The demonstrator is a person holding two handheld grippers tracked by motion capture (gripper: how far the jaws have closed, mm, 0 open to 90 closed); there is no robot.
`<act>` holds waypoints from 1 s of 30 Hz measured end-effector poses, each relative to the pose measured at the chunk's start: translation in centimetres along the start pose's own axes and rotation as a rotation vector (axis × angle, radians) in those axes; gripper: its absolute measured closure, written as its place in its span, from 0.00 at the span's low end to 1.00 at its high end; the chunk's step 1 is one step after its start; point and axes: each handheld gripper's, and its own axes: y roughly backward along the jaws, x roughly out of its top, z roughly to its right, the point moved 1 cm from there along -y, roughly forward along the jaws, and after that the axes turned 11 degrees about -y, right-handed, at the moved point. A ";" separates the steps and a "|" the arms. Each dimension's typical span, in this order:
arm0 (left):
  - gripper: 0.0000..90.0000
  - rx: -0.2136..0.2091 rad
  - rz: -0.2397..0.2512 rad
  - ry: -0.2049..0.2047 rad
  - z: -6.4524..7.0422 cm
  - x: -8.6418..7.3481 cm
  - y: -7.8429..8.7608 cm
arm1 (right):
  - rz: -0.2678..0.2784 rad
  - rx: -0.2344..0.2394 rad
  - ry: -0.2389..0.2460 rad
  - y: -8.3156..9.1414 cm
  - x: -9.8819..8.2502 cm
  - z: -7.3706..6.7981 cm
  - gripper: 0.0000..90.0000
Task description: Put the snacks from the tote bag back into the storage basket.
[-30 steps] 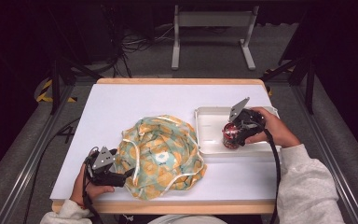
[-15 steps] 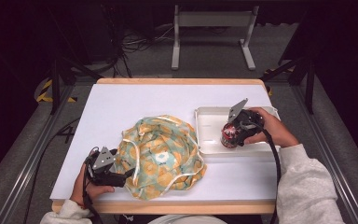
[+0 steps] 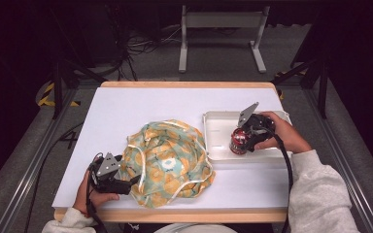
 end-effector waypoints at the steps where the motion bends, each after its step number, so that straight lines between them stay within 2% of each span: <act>1: 0.06 0.000 -0.001 0.000 0.0 0.0 0.0 | -0.001 -0.006 0.000 0.0 0.0 0.0 0.26; 8: 0.06 -0.001 -0.002 -0.002 0.0 0.0 -0.1 | 0.004 -0.009 -0.001 0.1 -0.1 0.0 0.26; 17: 0.06 0.001 0.000 0.000 0.0 0.0 0.0 | 0.050 -0.015 0.006 0.5 0.1 -0.2 0.24; 21: 0.06 0.000 0.000 -0.001 0.0 0.0 0.0 | 0.044 -0.020 -0.005 0.6 0.1 -0.1 0.24; 30: 0.06 0.002 0.003 -0.011 -0.1 0.1 0.0 | 0.076 -0.024 -0.013 1.0 0.2 -0.4 0.26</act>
